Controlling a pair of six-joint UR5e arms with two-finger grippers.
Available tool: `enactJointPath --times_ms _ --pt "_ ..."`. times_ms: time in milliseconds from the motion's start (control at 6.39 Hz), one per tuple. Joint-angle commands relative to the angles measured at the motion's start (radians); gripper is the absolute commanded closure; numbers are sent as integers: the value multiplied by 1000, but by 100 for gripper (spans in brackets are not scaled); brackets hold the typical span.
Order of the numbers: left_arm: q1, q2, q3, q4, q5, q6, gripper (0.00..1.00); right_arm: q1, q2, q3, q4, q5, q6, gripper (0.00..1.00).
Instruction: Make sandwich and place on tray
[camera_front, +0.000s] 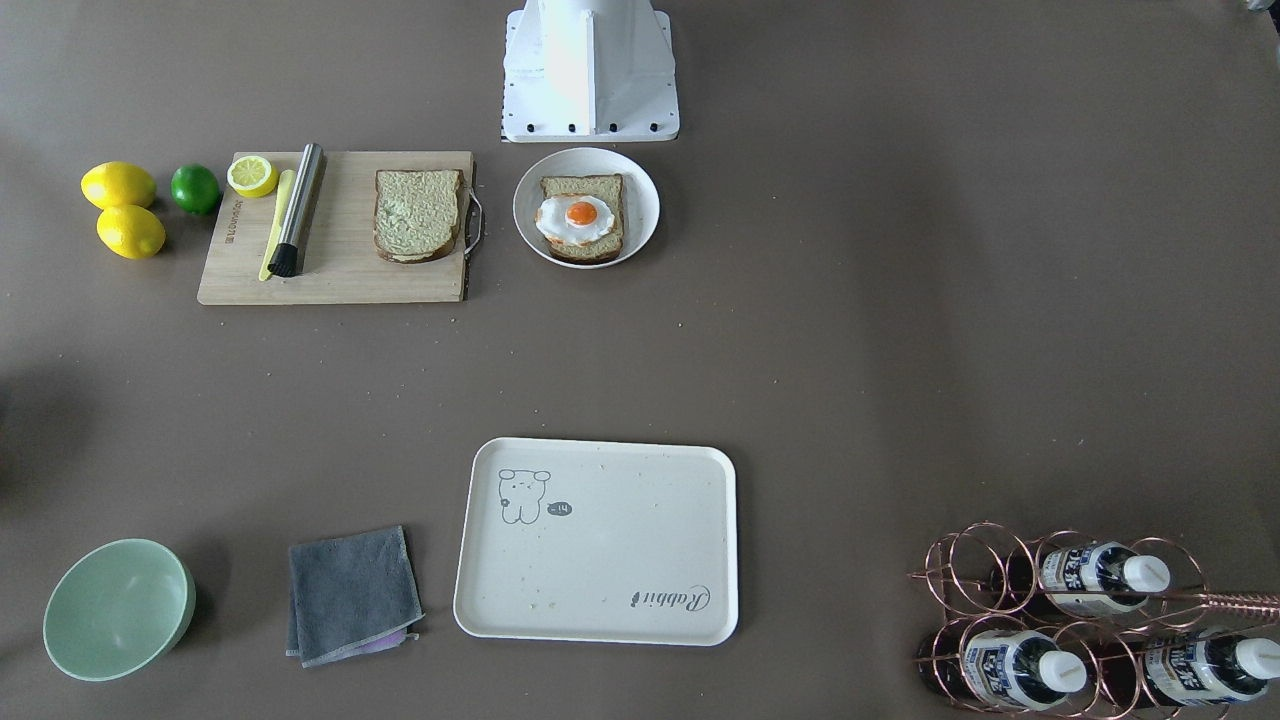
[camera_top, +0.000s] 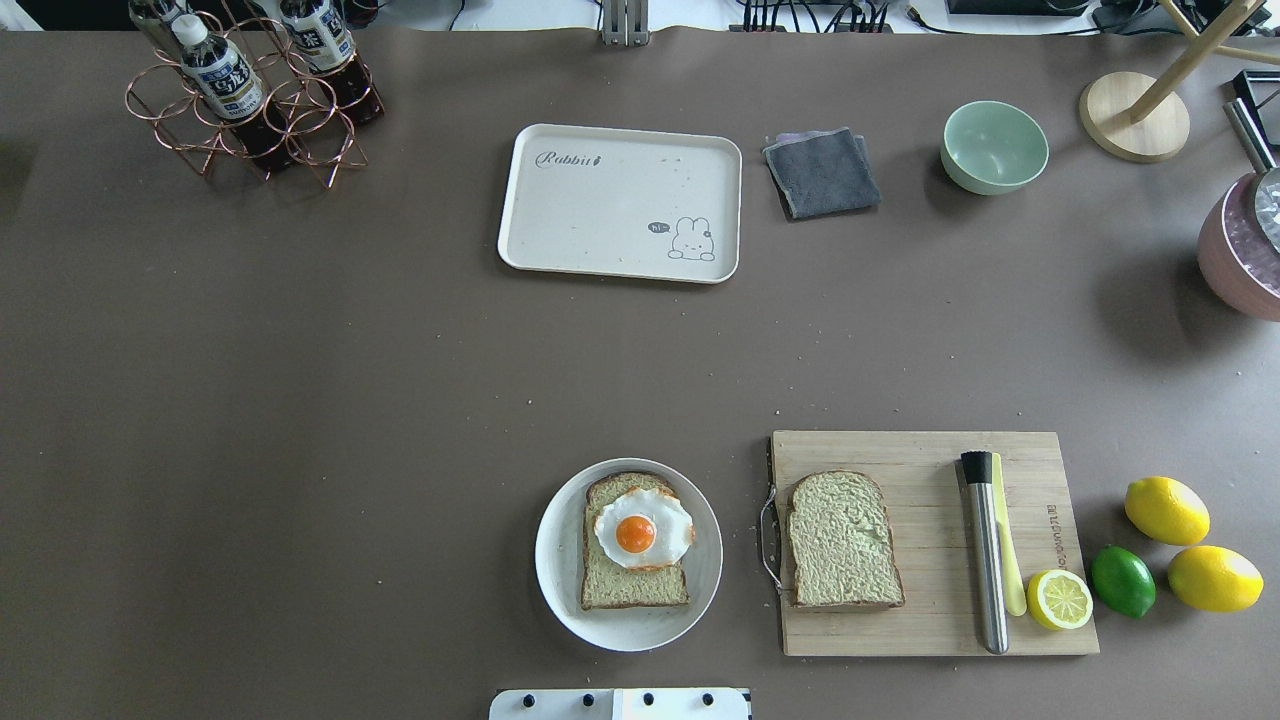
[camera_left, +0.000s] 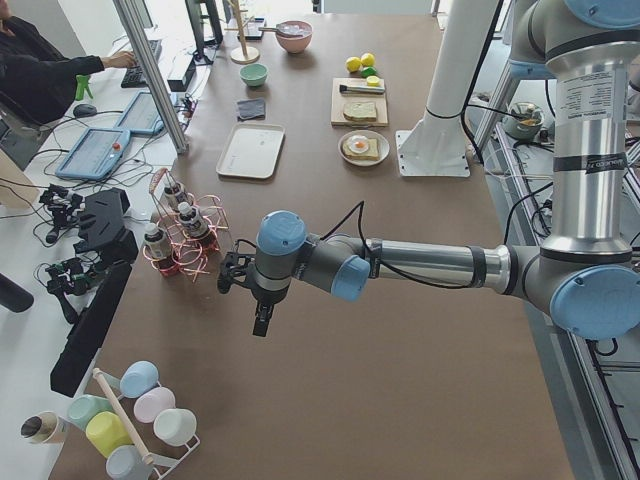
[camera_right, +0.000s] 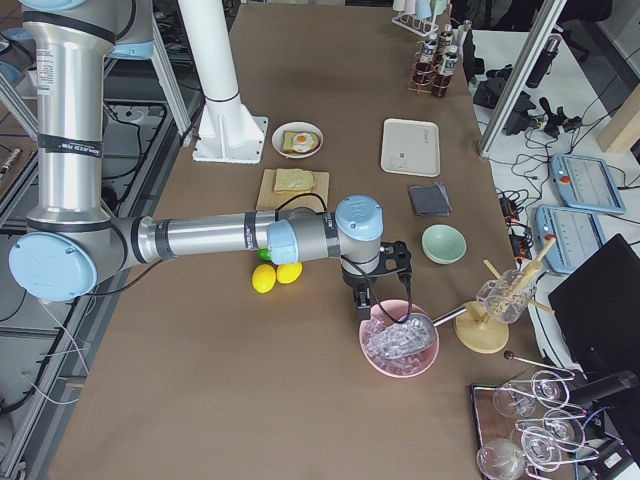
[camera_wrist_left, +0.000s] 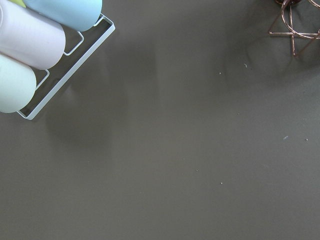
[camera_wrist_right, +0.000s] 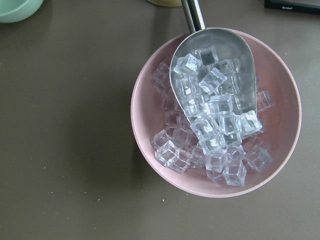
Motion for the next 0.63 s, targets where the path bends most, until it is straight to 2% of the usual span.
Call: enactJointPath --times_ms 0,469 --pt "0 -6 2 2 0 -1 2 0 0 0 0 0 1 0" --pt "0 2 1 0 0 4 2 0 0 2 0 0 -2 0"
